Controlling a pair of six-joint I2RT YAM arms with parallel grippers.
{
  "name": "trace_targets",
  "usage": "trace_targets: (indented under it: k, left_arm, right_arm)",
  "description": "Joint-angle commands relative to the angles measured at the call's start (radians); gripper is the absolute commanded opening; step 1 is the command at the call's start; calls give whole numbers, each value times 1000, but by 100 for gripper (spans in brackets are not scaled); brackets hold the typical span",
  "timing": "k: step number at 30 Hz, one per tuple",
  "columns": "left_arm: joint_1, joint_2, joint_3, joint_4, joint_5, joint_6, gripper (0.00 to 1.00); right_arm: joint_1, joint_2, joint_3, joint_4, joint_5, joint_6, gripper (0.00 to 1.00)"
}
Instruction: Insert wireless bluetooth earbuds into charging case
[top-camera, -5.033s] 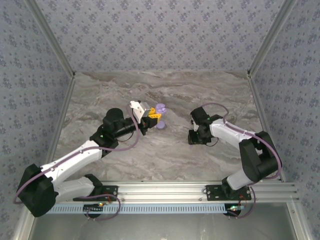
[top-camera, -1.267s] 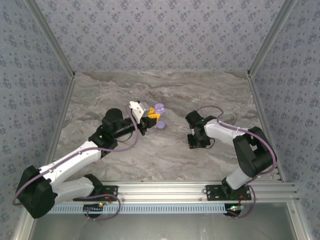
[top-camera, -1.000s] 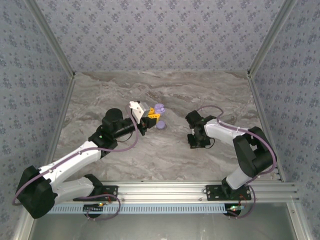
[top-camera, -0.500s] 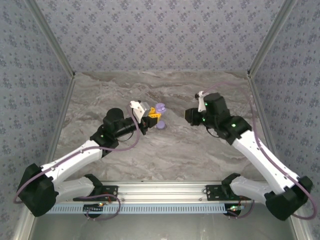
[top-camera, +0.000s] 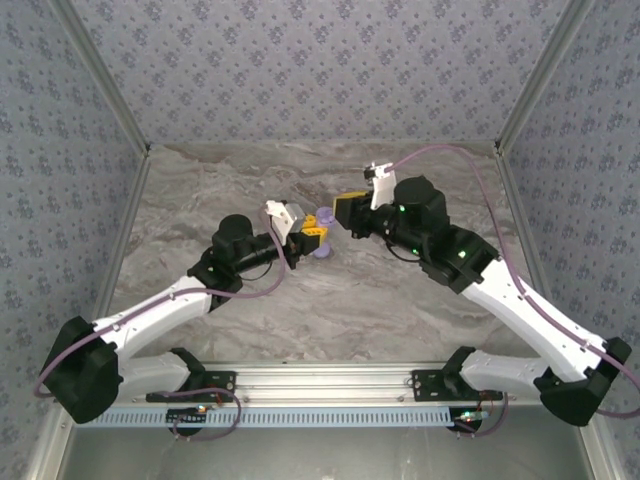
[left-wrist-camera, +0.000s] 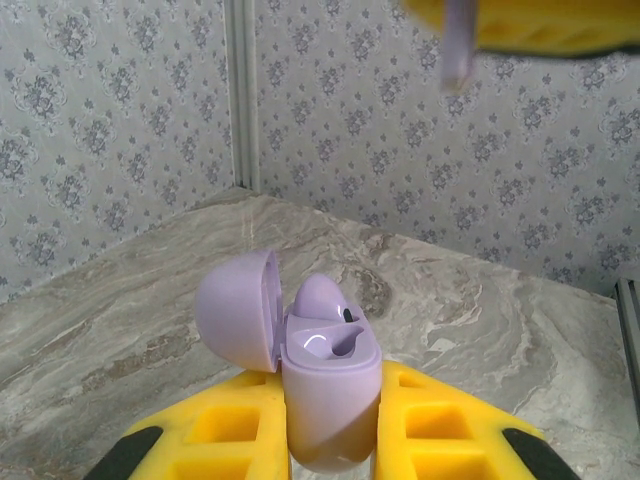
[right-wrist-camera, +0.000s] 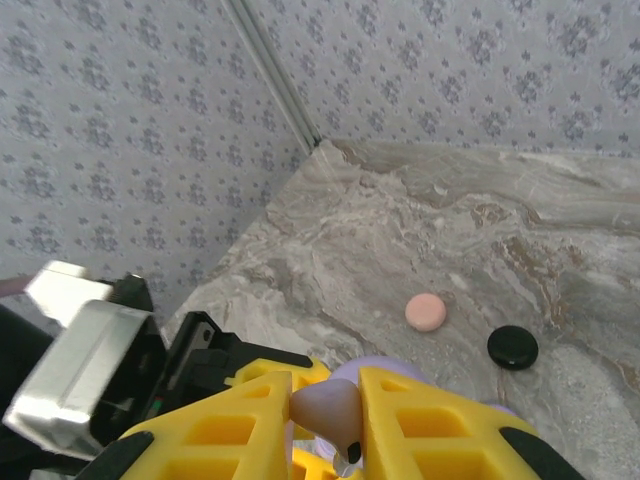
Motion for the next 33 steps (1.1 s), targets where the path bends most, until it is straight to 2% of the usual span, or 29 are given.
trace_targets:
  k: [1,33]
  left_arm:
    - [-7,1,35,48,20,-12,0]
    - [-6,-22,18,38,-5,-12,0]
  right_arm:
    - [19,27,34,22,53,-21,24]
    - [65,98,12,-57,127,-21,24]
